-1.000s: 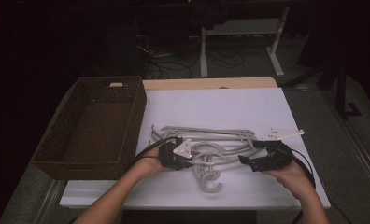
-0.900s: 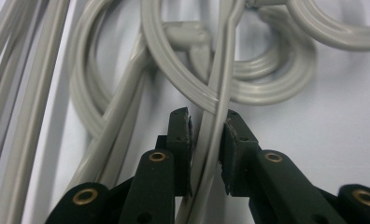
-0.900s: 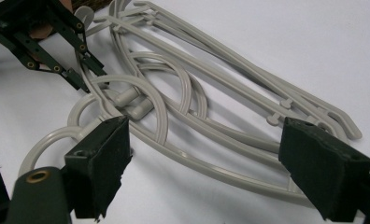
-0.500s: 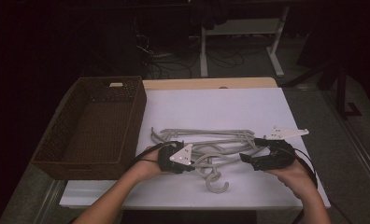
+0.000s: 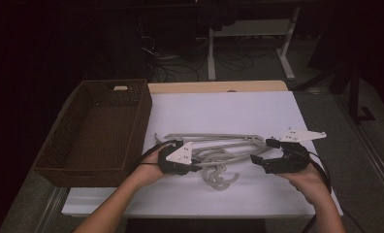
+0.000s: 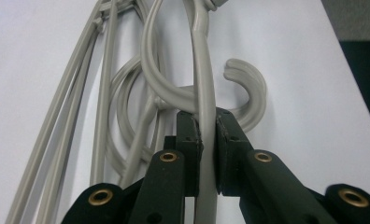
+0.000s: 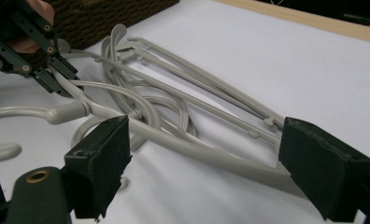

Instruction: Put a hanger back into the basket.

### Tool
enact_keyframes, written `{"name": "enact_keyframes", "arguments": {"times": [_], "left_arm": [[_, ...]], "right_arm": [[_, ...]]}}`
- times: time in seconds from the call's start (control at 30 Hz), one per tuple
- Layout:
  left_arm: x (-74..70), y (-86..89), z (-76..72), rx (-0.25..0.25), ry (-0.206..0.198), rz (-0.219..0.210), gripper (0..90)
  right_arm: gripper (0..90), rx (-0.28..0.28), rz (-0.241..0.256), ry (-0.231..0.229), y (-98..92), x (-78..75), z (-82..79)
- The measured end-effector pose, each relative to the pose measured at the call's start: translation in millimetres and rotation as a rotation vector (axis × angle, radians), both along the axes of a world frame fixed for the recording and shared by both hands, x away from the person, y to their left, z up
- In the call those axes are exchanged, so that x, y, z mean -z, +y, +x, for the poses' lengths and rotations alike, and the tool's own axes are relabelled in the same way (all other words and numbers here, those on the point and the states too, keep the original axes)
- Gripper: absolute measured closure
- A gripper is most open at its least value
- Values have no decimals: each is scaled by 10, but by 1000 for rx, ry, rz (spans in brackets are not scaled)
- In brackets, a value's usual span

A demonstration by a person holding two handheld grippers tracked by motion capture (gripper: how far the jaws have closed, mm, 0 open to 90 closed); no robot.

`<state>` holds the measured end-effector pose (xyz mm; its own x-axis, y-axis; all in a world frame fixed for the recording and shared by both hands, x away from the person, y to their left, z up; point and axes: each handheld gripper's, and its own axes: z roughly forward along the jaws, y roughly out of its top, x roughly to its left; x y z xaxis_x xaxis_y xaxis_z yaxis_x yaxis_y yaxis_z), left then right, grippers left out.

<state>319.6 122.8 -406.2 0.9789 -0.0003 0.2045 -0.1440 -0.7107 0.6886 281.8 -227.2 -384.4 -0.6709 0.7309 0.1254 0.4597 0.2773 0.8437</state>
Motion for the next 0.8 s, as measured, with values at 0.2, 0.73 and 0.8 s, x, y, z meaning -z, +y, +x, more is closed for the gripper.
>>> {"name": "enact_keyframes", "arguments": {"times": [0.2, 0.73, 0.8], "left_arm": [[-116, 52, 78, -64, 5, -33, 825], [-1092, 255, 310, -274, 52, -130, 825], [-1220, 332, 325, -285, 45, -134, 825]], "right_arm": [[161, 12, 16, -11, -49, -47, -19], [149, 5, 10, 23, -38, 78, 22], [147, -1, 5, 31, -25, 103, 30]]}}
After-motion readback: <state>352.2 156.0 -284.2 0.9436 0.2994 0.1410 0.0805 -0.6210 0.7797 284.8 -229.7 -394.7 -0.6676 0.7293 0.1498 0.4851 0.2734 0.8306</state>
